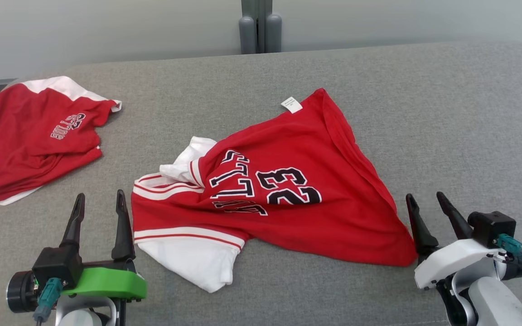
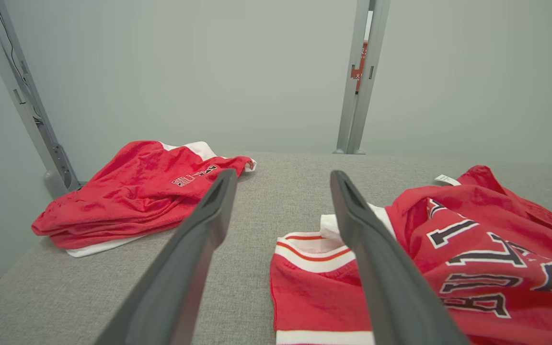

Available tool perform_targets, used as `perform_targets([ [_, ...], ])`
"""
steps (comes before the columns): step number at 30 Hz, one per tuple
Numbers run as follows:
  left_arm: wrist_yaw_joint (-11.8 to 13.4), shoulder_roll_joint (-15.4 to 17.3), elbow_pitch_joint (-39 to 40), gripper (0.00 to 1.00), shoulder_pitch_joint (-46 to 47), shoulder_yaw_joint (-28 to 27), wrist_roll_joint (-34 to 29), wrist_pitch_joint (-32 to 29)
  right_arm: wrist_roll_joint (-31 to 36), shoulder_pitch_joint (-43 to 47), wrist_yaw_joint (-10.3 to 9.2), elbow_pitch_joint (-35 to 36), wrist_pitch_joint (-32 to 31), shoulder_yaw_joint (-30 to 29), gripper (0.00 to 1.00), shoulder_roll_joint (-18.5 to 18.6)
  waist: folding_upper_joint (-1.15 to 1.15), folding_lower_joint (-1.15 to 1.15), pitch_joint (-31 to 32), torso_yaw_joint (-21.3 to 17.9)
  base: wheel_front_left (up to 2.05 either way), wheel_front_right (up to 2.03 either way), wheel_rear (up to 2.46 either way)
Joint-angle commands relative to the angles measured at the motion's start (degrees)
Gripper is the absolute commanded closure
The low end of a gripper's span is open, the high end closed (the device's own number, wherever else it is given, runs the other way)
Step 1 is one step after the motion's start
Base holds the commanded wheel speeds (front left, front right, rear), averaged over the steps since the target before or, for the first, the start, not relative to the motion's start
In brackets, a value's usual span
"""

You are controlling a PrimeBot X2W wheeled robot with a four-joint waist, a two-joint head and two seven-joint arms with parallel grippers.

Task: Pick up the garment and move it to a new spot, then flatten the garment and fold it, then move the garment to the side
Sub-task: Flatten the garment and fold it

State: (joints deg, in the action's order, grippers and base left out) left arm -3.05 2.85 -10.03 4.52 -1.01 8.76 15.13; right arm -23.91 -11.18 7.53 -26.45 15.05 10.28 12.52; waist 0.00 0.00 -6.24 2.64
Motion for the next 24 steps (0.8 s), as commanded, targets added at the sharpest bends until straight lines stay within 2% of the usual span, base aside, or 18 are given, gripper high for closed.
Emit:
perform_targets([
  [1, -0.2, 0.1, 0.2, 0.00, -0.8, -0.3, -0.8, 0.0, 0.8, 1.0, -0.08, 1.7, 0.2, -0.9, 0.00, -0.5, 0.00, 0.00, 0.3, -0.5, 0.00, 0.00, 0.00],
  [8, -0.4, 0.1, 0.7, 0.00, -1.3, -1.2, -1.0, 0.0, 5.0, 3.8, -0.08, 12.3, 0.2, -5.5, 0.00, -3.2, 0.00, 0.00, 0.3, -1.2, 0.00, 0.00, 0.00],
  [13, -0.4, 0.1, -0.1, 0.00, -1.4, -1.6, -0.8, 0.0, 7.4, 5.3, -0.08, 18.3, 0.2, -6.6, 0.00, -4.6, 0.00, 0.00, -0.1, -1.4, 0.00, 0.00, 0.00],
  [24, -1.0, 0.1, -7.0, 0.00, 0.2, -2.1, -0.4, 0.0, 9.0, 5.1, -0.08, 21.3, 0.2, -6.1, 0.00, -5.4, 0.00, 0.00, -2.0, -2.4, 0.00, 0.00, 0.00],
])
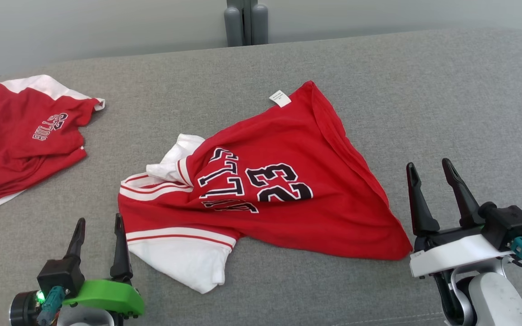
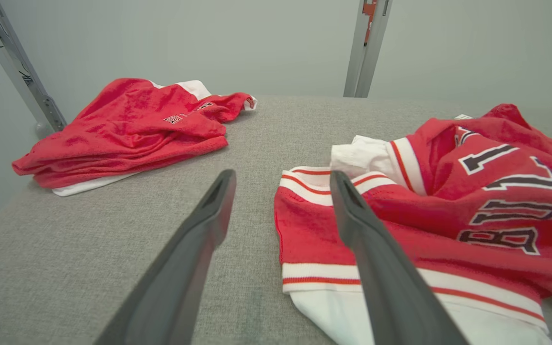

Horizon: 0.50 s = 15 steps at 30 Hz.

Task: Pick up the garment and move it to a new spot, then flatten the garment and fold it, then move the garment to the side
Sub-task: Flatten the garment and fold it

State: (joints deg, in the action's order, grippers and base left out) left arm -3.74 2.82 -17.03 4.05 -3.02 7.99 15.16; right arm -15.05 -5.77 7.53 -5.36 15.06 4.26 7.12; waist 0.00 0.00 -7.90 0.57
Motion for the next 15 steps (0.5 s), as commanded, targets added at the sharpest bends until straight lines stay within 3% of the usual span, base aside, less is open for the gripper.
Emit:
perform_targets([
  [1, -0.4, 0.1, -1.6, 0.00, 0.8, -0.2, 0.5, 0.0, 0.2, -0.4, -0.08, 0.2, 0.2, 0.0, 0.00, 0.0, 0.00, 0.00, -0.6, -0.5, 0.00, 0.00, 0.00],
  [15, -1.9, 0.2, -18.1, 0.00, 5.4, 0.2, 2.3, 0.0, 0.6, -1.7, -0.08, -0.6, 0.2, -0.5, 0.00, -0.2, 0.00, 0.00, -3.5, -2.4, 0.00, 0.00, 0.00],
])
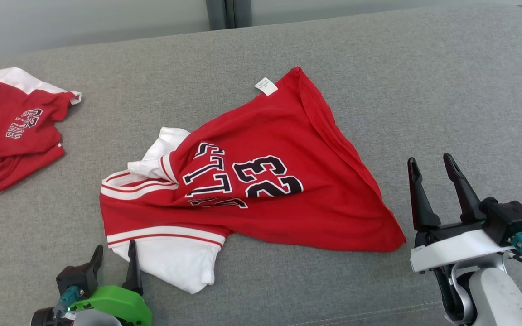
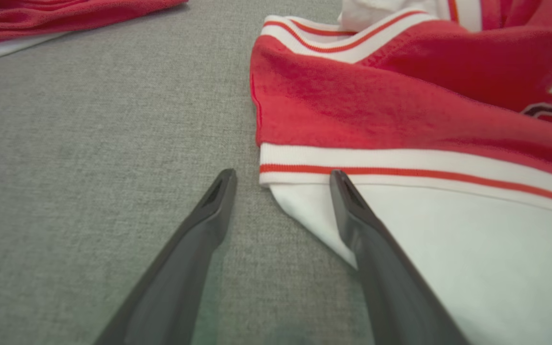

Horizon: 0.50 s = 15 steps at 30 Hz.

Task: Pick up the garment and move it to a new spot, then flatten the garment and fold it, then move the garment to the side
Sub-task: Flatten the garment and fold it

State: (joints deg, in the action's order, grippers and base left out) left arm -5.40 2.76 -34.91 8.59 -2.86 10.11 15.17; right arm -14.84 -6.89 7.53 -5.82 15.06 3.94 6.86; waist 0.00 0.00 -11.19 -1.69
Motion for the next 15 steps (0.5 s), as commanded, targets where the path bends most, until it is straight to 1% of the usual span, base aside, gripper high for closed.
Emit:
perform_targets([
  [1, -0.4, 0.2, -0.7, 0.00, 1.3, 0.3, 0.2, 0.0, 0.5, -0.6, -0.08, -0.1, 0.2, -0.2, 0.00, 0.1, 0.00, 0.00, -0.2, -0.2, 0.00, 0.00, 0.00],
  [3, -0.9, 0.2, -1.9, 0.00, 2.2, 1.4, 1.2, -0.1, 0.4, -0.5, -0.08, -0.3, 0.2, -0.3, 0.00, 0.1, 0.00, 0.00, -0.3, -0.1, 0.00, 0.00, 0.00],
  [4, -1.1, 0.2, -2.6, 0.31, 2.3, 1.9, 1.4, -0.1, 0.4, -0.5, -0.08, -0.3, 0.2, -0.4, 0.00, 0.1, 0.00, 0.00, -0.2, -0.1, 0.00, 0.00, 0.00],
  [5, -1.2, 0.2, -5.0, 1.00, 3.1, 3.5, 1.1, -0.1, 0.5, -0.6, -0.08, -0.4, 0.2, -0.3, 0.00, 0.1, 0.00, 0.00, -0.1, 0.0, 0.00, 0.00, 0.00],
  [7, -1.6, 0.1, -5.7, 1.00, 4.3, 4.4, 2.0, -0.1, 0.6, -0.8, -0.08, -0.6, 0.2, -0.1, 0.00, 0.1, 0.00, 0.00, 0.2, 0.2, 0.00, 0.00, 0.00],
  [10, -1.6, 0.3, -4.5, 1.00, 5.1, 4.3, 2.6, -0.1, 0.5, -0.6, -0.08, -0.6, 0.2, -0.4, 0.00, 0.0, 0.00, 0.00, 0.5, 0.6, 0.00, 0.00, 0.00],
  [15, -1.2, 0.3, 1.5, 1.00, 3.9, 4.7, 1.6, 0.0, 0.6, 0.5, -0.08, -0.6, 0.2, -0.9, 0.00, -0.2, 0.00, 0.00, 1.5, 1.9, 0.00, 0.00, 0.00],
])
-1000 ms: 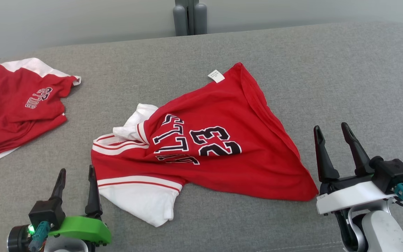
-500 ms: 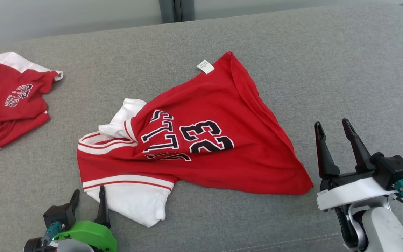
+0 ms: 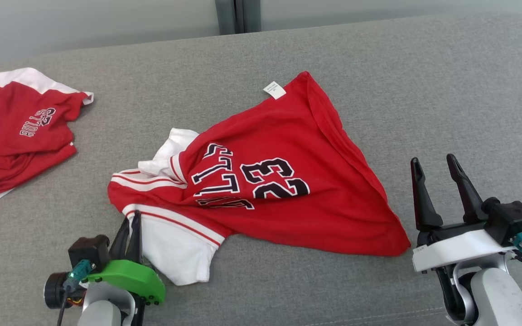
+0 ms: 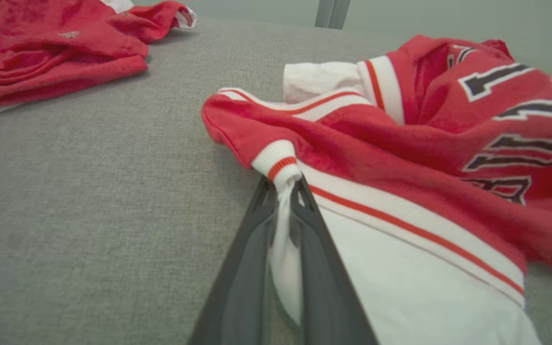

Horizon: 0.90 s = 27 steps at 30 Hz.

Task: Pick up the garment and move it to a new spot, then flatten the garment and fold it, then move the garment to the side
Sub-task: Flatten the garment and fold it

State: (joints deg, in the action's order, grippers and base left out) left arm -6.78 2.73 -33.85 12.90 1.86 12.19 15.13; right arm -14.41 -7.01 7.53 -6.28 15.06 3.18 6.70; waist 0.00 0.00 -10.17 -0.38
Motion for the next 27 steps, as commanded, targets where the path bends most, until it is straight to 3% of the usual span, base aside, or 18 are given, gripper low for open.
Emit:
perform_targets([
  [1, 0.3, 0.3, 1.9, 1.00, -0.8, 0.0, -0.8, 0.0, 0.1, 0.7, -0.08, -0.2, 0.2, -0.1, 0.00, -0.1, 0.00, 0.00, 0.6, 0.8, 0.00, 0.00, 0.00],
  [10, 0.6, 0.3, 12.3, 1.00, -4.2, 3.7, -4.6, 0.0, -0.2, 0.8, -0.08, -1.2, 0.2, 0.8, 0.00, -0.4, 0.00, 0.00, 2.0, 2.7, 0.00, 0.00, 0.00],
  [18, 0.0, 0.3, 8.7, 1.00, -4.2, 14.8, -2.0, 0.0, -0.9, 0.5, -0.08, -2.2, 0.2, 1.7, 0.00, -0.4, 0.00, 0.00, 2.8, 1.1, 0.00, 0.00, 0.00],
  [19, 0.3, 0.3, 8.0, 0.64, -3.7, 16.2, -1.4, 0.0, -0.9, 0.6, -0.08, -2.3, 0.2, 1.7, 0.00, -0.4, 0.00, 0.00, 2.9, 1.0, 0.00, 0.00, 0.00],
  [20, 0.5, 0.3, 7.2, 0.00, -3.3, 17.1, -0.5, 0.0, -1.0, 0.6, -0.08, -2.4, 0.2, 1.7, 0.00, -0.4, 0.00, 0.00, 2.9, 0.9, 0.00, 0.00, 0.00],
  [27, 3.2, 0.3, 7.3, 0.00, -1.8, 17.9, 0.6, 0.0, -1.1, 1.1, -0.08, -2.7, 0.2, 1.0, 0.00, -0.7, 0.00, 0.00, 3.4, 1.5, 0.00, 0.00, 0.00],
])
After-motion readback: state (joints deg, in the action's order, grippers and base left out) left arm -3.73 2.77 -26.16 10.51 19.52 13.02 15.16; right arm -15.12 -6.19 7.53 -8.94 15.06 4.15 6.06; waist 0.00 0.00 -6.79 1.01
